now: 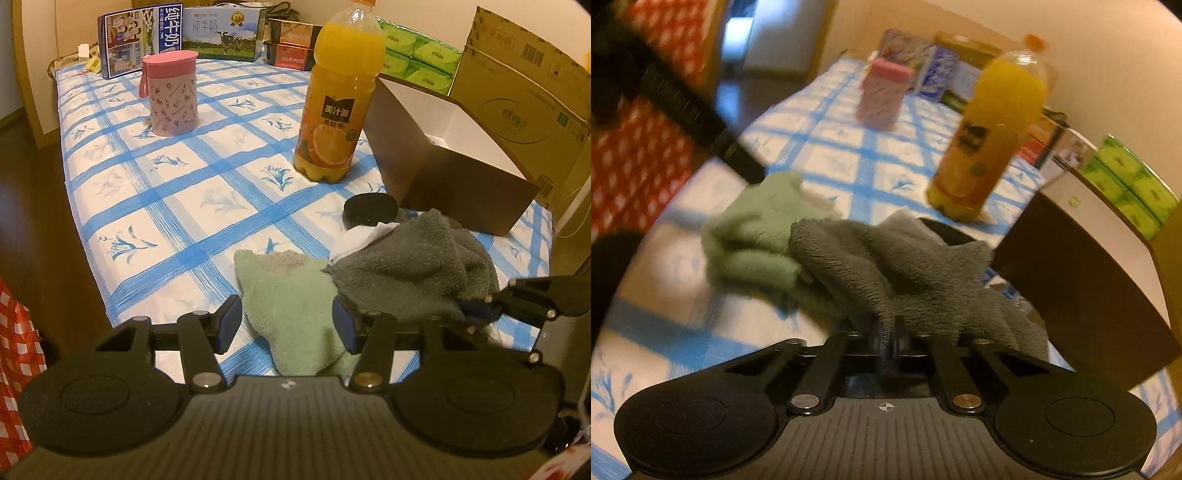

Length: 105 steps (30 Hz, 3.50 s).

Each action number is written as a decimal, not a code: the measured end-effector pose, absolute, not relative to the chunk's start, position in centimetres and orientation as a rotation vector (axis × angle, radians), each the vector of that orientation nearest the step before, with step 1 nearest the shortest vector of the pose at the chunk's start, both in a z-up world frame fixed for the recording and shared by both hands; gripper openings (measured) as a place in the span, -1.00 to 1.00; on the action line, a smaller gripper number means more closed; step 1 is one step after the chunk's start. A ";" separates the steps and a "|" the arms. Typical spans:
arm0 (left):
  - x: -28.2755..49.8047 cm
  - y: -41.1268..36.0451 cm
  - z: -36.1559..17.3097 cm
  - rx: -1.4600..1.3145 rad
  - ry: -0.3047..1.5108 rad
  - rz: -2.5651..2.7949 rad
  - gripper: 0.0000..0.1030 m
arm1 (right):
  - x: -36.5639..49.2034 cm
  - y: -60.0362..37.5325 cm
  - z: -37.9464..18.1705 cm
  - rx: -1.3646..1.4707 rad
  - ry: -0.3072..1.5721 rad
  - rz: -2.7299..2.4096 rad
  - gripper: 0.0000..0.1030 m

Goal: Organize soft objects
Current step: 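Grasp the grey towel with the right tool while the left tool hovers, then grasp the cream hair tie with the left tool, then carry the hair tie with the left tool while the right tool carries the grey towel into the box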

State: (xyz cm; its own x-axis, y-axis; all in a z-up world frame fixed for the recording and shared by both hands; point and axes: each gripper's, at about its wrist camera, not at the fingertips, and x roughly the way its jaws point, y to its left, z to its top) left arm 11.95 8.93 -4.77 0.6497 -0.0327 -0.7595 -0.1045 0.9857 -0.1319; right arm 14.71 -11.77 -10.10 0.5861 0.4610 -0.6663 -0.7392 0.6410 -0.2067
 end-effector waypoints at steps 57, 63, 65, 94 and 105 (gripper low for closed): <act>17.1 -0.4 -6.7 -0.027 0.893 -0.216 -0.03 | 19.9 -27.0 -9.8 -0.126 0.610 0.389 -0.74; 18.7 -2.5 -8.1 -0.010 0.904 -0.245 -0.03 | 20.8 -30.2 -6.0 0.215 0.552 0.332 -0.74; 19.4 -2.9 -8.8 -0.004 0.919 -0.237 -0.03 | 21.1 -31.0 -5.1 0.290 0.539 0.319 -0.74; 20.0 -4.0 -7.9 0.031 0.874 -0.228 -0.66 | 20.2 -33.9 -1.0 0.406 0.513 0.322 -0.74; 22.4 -4.2 1.7 0.040 0.649 -0.295 -0.66 | 24.7 -33.8 4.0 0.348 0.400 0.401 -0.74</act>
State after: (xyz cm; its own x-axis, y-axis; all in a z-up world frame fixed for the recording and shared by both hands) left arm 22.42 -4.20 1.72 0.7562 -0.2584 -0.6012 0.2834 0.9574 -0.0550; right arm 24.68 -33.80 4.02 0.8453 0.4396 -0.3038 -0.3053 0.8639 0.4006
